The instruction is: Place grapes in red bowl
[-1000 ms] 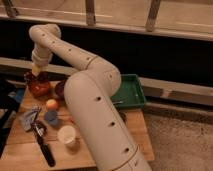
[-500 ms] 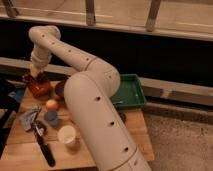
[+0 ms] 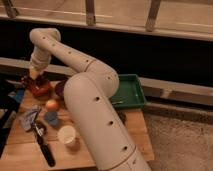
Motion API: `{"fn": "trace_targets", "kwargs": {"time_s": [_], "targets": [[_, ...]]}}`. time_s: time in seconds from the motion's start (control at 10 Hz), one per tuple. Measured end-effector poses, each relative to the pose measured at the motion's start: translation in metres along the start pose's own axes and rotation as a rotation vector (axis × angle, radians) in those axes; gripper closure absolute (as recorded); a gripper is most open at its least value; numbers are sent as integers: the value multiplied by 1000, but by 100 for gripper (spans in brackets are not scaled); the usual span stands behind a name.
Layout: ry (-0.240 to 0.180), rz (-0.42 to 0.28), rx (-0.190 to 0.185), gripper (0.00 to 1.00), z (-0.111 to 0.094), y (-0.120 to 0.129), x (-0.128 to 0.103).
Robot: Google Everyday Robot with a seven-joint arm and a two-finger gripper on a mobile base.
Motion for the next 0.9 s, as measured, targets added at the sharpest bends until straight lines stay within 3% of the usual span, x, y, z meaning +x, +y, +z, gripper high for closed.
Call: {"fn": "trace_targets", "kwargs": {"time_s": [0.3,0.5,0.9], "targets": [[-4,-2,0,100,7,-1,-1],[-6,-2,26,100,11,-8,-5],[-16,9,144,100,15,-41,-11]]}}
